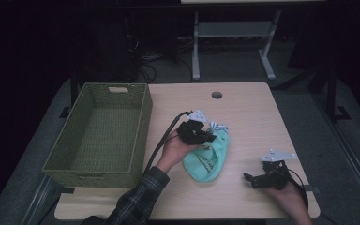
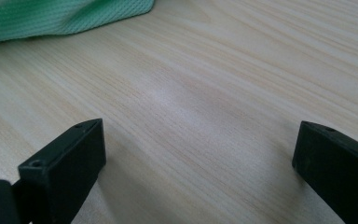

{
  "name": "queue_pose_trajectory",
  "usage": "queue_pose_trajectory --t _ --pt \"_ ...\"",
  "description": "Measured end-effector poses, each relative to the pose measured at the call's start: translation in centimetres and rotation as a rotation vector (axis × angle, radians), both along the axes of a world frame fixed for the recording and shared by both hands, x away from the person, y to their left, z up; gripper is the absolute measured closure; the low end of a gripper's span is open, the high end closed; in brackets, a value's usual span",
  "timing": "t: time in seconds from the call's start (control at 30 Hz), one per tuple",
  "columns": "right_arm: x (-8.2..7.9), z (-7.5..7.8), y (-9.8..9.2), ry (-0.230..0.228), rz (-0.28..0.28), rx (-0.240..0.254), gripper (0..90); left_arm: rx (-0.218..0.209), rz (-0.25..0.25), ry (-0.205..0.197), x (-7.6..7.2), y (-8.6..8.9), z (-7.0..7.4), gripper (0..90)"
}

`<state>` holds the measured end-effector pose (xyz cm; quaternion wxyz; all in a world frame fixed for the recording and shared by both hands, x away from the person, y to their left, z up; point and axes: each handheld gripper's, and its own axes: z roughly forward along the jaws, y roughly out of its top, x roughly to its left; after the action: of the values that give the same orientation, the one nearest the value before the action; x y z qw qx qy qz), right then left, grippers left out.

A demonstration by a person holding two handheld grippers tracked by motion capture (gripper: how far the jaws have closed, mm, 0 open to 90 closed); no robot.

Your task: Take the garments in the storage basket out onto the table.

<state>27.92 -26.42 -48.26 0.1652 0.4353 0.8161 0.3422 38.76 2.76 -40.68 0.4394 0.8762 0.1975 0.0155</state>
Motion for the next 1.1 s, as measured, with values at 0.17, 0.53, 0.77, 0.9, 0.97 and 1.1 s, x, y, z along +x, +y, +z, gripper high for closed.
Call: queue_pose_trajectory --t 0.17,0.53,0.77,0.9,0.97,1.1 --pt "0.0 0.0 0.0 0.000 0.000 0.000 2.1 0.042 -0.011 0.016 -0.2 -0.8 -1.6 87.7" --pt "0.0 0.0 0.0 0.000 0.000 0.000 2.1 0.104 -0.023 0.041 -0.3 -1.8 -4.0 84.2" --pt "0.0 0.0 0.0 0.000 0.000 0.000 2.1 0.080 -0.009 0.018 -0.7 -0.9 -2.1 58.5" --pt "0.0 0.0 0.0 -0.001 0.000 0.000 2.1 0.071 -0.012 0.015 -1.1 0.0 -1.1 52.8" --pt "0.0 0.0 0.0 0.000 0.000 0.000 2.1 0.067 -0.006 0.017 -1.2 0.5 -0.8 51.2" --pt "0.0 0.0 0.0 0.000 0.000 0.000 2.1 0.042 0.020 0.022 -1.6 1.9 -0.3 52.0"
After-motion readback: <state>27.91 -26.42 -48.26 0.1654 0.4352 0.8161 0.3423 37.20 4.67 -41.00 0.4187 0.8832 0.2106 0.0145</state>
